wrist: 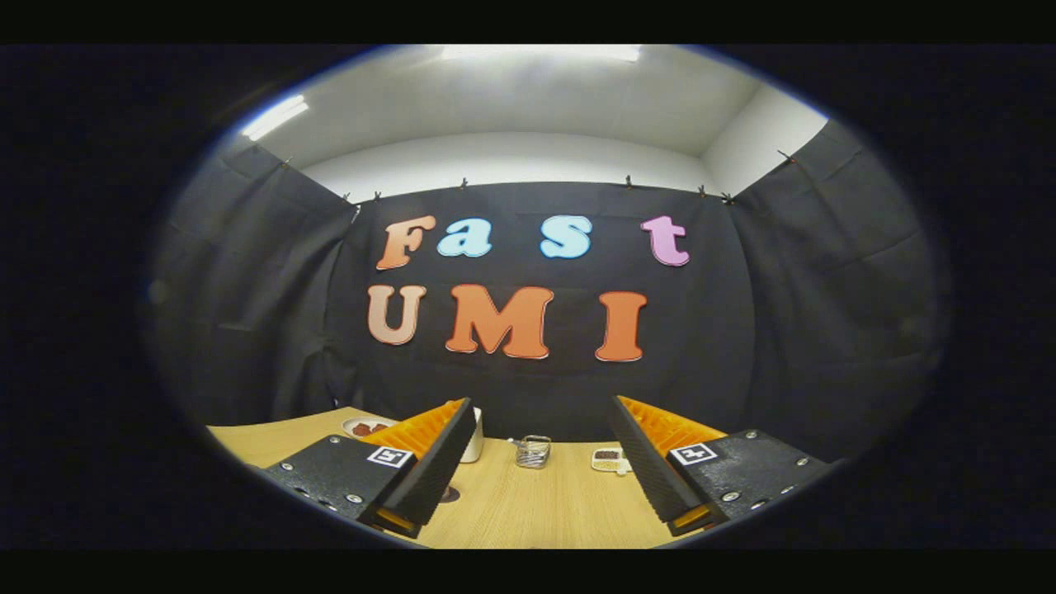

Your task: Take the bottle from table, then pour the juice into the cup, finally place the bottle on the coaster

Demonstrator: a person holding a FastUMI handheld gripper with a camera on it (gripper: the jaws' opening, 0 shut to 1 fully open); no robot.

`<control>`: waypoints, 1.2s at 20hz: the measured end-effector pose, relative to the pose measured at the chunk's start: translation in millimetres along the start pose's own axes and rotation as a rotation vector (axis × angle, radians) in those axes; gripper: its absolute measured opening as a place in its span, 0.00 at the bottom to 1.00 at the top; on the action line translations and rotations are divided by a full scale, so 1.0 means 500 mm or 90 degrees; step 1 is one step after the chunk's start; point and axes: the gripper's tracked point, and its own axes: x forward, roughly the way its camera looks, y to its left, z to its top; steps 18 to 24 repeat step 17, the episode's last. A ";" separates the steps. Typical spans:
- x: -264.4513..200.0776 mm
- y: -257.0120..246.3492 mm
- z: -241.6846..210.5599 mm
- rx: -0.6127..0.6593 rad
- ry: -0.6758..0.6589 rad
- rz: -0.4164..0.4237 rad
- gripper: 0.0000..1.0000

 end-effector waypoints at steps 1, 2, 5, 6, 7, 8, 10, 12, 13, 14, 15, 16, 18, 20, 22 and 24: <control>-0.013 0.000 0.011 0.002 -0.004 0.003 0.97; -0.025 0.006 0.023 0.002 -0.012 0.011 0.97; -0.052 0.014 0.039 0.004 -0.028 0.012 0.97; -0.060 0.022 0.039 0.006 -0.030 0.018 0.97; -0.067 0.032 0.038 0.005 -0.030 0.025 0.97; -0.075 0.044 0.040 0.004 -0.037 0.039 0.97; -0.078 0.069 0.034 0.013 -0.048 0.058 0.97; -0.072 0.073 0.018 0.002 -0.040 0.057 0.97; -0.066 0.071 0.018 -0.007 -0.041 0.050 0.98; -0.062 0.067 0.021 -0.014 -0.044 0.040 0.98; -0.056 0.066 0.022 -0.015 -0.049 0.033 0.98; -0.053 0.071 0.023 -0.010 -0.052 0.030 0.98; -0.050 0.077 0.019 -0.002 -0.052 0.030 0.97; -0.050 0.077 0.019 -0.002 -0.052 0.030 0.97; -0.050 0.077 0.019 -0.002 -0.052 0.030 0.97; -0.050 0.077 0.019 -0.002 -0.052 0.030 0.97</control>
